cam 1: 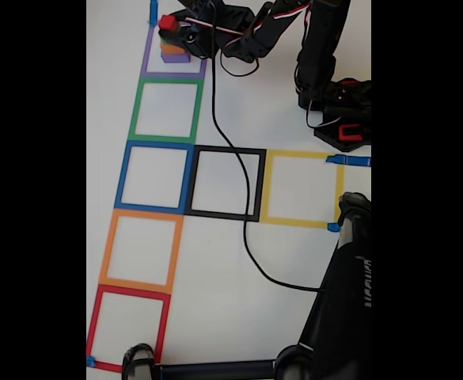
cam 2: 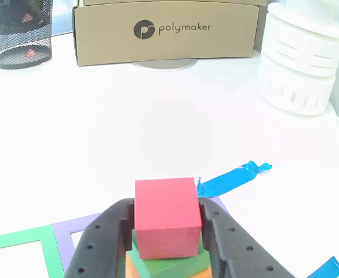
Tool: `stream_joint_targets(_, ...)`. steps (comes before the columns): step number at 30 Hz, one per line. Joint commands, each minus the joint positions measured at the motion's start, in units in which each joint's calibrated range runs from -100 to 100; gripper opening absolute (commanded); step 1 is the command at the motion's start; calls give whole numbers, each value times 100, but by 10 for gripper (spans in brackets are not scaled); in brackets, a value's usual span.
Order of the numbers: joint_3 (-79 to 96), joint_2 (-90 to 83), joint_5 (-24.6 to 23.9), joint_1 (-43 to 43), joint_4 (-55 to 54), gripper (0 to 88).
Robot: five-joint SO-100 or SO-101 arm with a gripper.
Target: Tower of hanoi
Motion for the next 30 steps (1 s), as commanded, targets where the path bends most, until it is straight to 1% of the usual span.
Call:
stream_joint_targets(1,-32,-293,54,-63,-118,55)
stream_joint_targets(8,50,-713,54,-207,165,39)
stream_joint_targets(11,50,-1020,54,-303,432,39)
stream_joint_targets(13,-14,-1343,54,-370,797,38)
stream_joint_targets(20,-250,-3127,54,-543,3072,35)
stream_joint_targets(24,-669,-3918,54,-591,4667,33)
stream_joint_targets(30,-2296,-4459,54,-792,7469,38)
